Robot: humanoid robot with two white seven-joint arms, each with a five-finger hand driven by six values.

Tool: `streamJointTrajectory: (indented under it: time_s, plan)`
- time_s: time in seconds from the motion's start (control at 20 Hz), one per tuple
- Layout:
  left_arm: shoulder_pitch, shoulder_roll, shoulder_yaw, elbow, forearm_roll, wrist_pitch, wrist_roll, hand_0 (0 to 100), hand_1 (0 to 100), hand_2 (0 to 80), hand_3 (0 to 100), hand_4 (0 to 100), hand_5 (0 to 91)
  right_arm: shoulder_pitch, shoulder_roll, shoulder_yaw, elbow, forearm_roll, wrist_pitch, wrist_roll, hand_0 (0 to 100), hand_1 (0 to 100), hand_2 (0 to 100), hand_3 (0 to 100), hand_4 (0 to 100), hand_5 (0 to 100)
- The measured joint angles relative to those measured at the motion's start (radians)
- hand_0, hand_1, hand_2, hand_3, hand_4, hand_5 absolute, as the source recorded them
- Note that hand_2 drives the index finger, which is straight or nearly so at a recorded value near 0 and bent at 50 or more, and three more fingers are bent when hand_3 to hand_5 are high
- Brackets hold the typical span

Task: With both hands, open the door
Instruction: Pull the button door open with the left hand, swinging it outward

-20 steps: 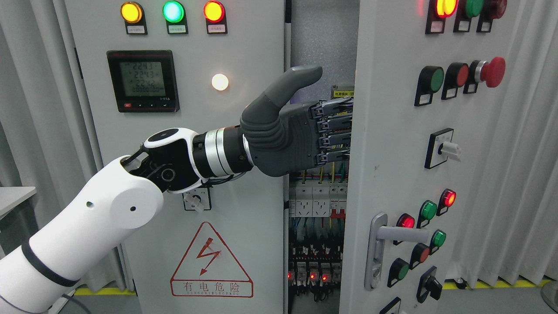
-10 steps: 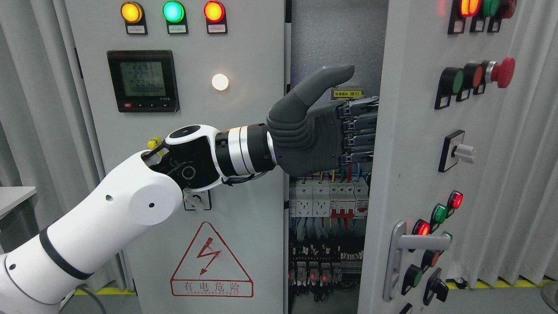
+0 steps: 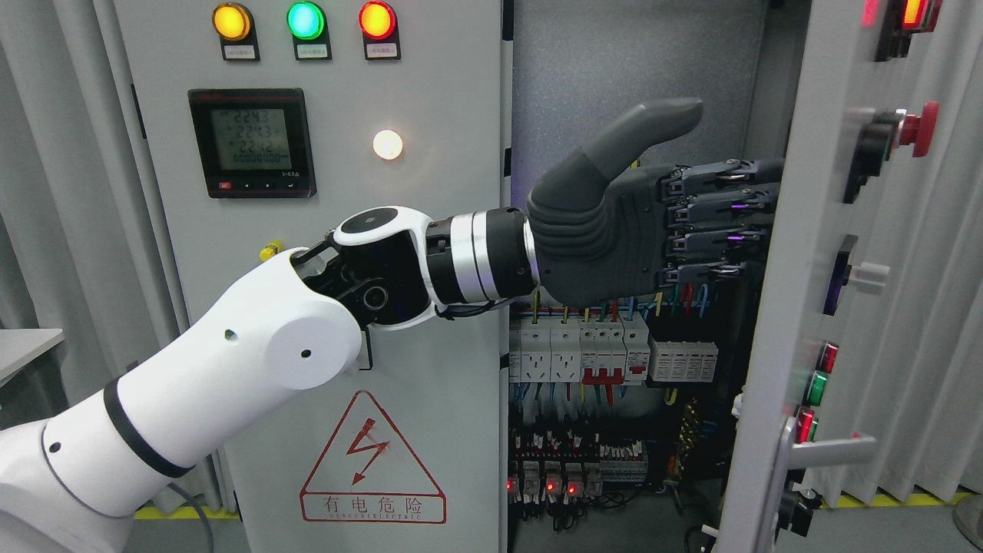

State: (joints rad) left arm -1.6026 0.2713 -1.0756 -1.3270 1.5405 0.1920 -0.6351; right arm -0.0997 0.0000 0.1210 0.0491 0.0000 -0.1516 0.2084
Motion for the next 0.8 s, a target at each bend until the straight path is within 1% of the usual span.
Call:
streamJointTrajectory:
  time_s: [0.35,0.55,0.8]
  plan:
    - [-0.018,-0.055,-0.021,-0.001,0.0,-0.015,0.015,30,0,2.7,3,4,0.0,0.0,0.0,0.0,0.0,0.0,0.0,0.0,22,0,0,0,0,0]
    - [-0.029,-0.086,-0.031,-0.002,0.0,-0.034,0.038,30,0,2.7,3,4,0.0,0.0,0.0,0.0,0.0,0.0,0.0,0.0,22,0,0,0,0,0]
    - [-0.053,-0.126,-0.061,0.0,0.001,-0.075,0.043,30,0,2.8,3,4,0.0,0.0,0.0,-0.001,0.0,0.0,0.0,0.0,22,0,0,0,0,0]
